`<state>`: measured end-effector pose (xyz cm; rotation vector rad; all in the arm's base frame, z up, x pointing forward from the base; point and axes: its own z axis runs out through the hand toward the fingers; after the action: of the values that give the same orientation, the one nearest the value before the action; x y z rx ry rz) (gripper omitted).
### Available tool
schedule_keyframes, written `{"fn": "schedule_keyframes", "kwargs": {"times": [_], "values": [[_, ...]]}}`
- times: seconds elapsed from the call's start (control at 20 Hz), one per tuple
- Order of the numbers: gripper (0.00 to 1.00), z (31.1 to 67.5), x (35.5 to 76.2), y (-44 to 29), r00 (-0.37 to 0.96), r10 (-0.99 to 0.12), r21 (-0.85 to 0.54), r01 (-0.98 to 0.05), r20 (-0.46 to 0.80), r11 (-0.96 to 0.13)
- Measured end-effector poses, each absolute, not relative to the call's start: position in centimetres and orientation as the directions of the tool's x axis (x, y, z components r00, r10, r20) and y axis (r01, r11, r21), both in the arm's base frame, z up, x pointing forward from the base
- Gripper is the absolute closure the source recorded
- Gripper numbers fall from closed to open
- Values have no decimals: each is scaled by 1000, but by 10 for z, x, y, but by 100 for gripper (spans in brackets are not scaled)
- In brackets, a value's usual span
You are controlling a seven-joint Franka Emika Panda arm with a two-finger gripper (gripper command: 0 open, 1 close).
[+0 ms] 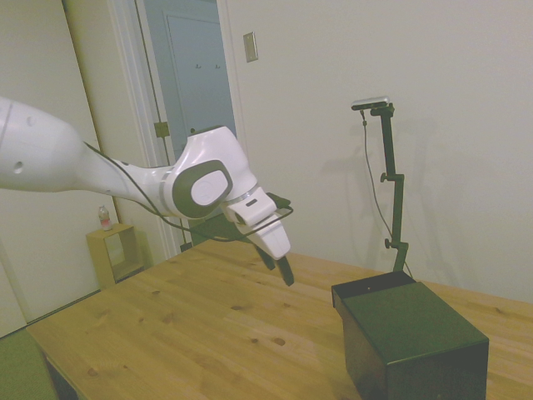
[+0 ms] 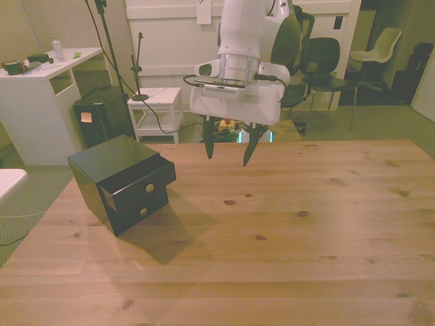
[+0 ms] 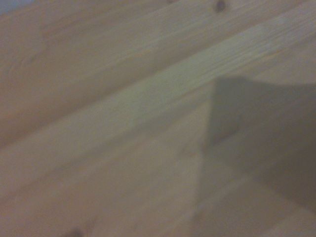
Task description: Close the top drawer
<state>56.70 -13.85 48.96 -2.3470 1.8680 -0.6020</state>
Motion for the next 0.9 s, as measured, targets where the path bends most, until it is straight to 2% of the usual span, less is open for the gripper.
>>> {"fn": "schedule_keyframes", "kwargs": {"times": [0.15, 0.4, 0.7, 0.75, 0.9], "values": [[0, 480, 595, -159, 94, -965, -330, -928, 246, -174], [0, 478, 633, -170, 56, -963, -354, -923, 262, -149], [0, 491, 643, -187, -20, -972, -362, -930, 233, -67], [100, 491, 641, -191, -32, -975, -353, -934, 220, -49], [100, 492, 635, -202, -62, -981, -328, -945, 182, -1]]}}
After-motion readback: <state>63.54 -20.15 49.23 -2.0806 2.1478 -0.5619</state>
